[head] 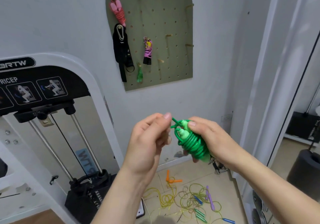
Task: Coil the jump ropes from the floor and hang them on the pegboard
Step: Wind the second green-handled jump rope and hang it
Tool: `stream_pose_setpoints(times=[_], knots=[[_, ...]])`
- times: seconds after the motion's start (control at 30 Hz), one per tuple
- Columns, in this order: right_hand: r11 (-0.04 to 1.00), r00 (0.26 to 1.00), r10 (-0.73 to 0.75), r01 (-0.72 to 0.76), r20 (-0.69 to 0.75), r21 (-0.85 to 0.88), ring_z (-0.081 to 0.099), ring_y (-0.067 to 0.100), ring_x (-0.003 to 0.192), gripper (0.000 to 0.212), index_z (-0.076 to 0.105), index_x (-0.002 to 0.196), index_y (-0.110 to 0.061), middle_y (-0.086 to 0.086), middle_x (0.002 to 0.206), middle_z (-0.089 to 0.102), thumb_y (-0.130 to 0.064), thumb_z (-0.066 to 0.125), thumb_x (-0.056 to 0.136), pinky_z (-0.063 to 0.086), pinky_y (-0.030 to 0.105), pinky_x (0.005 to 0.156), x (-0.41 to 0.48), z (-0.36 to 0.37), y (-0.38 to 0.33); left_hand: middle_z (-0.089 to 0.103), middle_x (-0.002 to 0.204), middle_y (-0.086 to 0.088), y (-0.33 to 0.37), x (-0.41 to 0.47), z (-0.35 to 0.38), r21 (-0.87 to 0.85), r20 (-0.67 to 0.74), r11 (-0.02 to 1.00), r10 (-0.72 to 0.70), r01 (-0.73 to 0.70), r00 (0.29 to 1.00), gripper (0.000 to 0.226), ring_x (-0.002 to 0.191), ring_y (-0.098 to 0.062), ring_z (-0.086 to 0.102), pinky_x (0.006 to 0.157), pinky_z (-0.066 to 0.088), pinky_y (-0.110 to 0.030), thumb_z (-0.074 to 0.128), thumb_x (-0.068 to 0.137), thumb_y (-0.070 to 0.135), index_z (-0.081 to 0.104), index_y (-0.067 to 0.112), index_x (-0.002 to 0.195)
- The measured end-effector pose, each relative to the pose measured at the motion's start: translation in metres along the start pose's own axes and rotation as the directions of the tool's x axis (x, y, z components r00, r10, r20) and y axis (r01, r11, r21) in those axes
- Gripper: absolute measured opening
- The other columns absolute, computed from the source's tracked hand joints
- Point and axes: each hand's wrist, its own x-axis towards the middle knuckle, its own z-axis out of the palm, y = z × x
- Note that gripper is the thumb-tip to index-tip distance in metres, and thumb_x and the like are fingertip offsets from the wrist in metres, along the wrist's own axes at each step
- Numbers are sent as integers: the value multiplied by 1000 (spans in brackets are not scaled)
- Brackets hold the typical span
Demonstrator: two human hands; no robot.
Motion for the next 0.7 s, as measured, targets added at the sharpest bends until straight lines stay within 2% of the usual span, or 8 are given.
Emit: stream_pose_setpoints(times=[0.1, 0.17, 0.23, 0.27, 0.37, 0.5, 0.6, 0.7], knots=[[946, 949, 266, -290, 168, 145, 66, 26, 70, 40, 63, 96, -8, 16, 80, 69, -45, 50, 90, 49, 29, 56, 2, 5, -2, 52, 61, 1, -10, 12, -7, -152, 30, 984, -88, 91, 996, 24, 52, -10, 37, 52, 34, -20, 61, 81, 26, 66, 14, 62], [965, 964, 264, -264, 34, -2, 64, 16, 75, 45, 62, 100, -16, 8, 87, 69, -56, 46, 87, 48, 31, 65, 9, 6, 9, 56, 66, -2, -15, 20, -10, -156, -10, 983, -99, 96, 995, 22, 51, -9, 38, 52, 36, -19, 67, 81, 27, 71, 11, 67], [920, 984, 58, -118, -167, -375, 60, 4, 86, 53, 59, 103, -26, -6, 97, 64, -71, 43, 81, 45, 25, 78, 18, 5, 21, 56, 66, -4, -20, 30, -13, -139, -96, 986, -107, 93, 990, 23, 49, -8, 37, 47, 34, -17, 64, 79, 26, 71, 8, 67], [879, 984, -46, -42, -172, -476, 57, 0, 96, 53, 57, 108, -30, -11, 103, 61, -74, 41, 82, 43, 21, 84, 21, 6, 23, 55, 65, -4, -23, 35, -14, -138, -129, 986, -108, 90, 986, 23, 49, -8, 36, 45, 33, -17, 62, 78, 26, 70, 8, 66], [859, 990, -143, 116, -17, -498, 51, -2, 109, 53, 46, 125, -40, -16, 115, 56, -67, 52, 79, 41, 16, 89, 36, 13, 30, 48, 60, 0, -28, 53, -16, -248, -154, 964, -136, 95, 979, 24, 49, -7, 35, 42, 31, -16, 59, 82, 24, 65, 8, 66], [773, 957, -270, 152, -103, -616, 58, 12, 97, 56, 41, 129, -40, -12, 110, 55, -41, 60, 76, 50, 37, 81, 67, 15, 48, 44, 62, 0, -32, 86, -21, -248, -112, 963, -138, 107, 984, 25, 53, -9, 37, 46, 33, -19, 57, 84, 24, 60, 12, 62], [817, 966, -232, 128, -116, -563, 55, 9, 84, 49, 47, 115, -40, -15, 97, 57, -32, 58, 68, 49, 32, 73, 93, -2, 50, 43, 63, 1, -32, 119, -24, -133, -121, 985, -124, 108, 985, 27, 61, -12, 42, 53, 34, -25, 60, 77, 23, 48, 19, 53], [958, 986, -99, 58, -132, -280, 53, 7, 66, 40, 49, 98, -34, -10, 83, 59, -26, 58, 60, 45, 24, 62, 124, -21, 52, 43, 73, -5, -37, 158, -25, -194, -167, 973, -161, 128, 973, 26, 69, -14, 47, 52, 33, -24, 63, 70, 21, 45, 20, 50]])
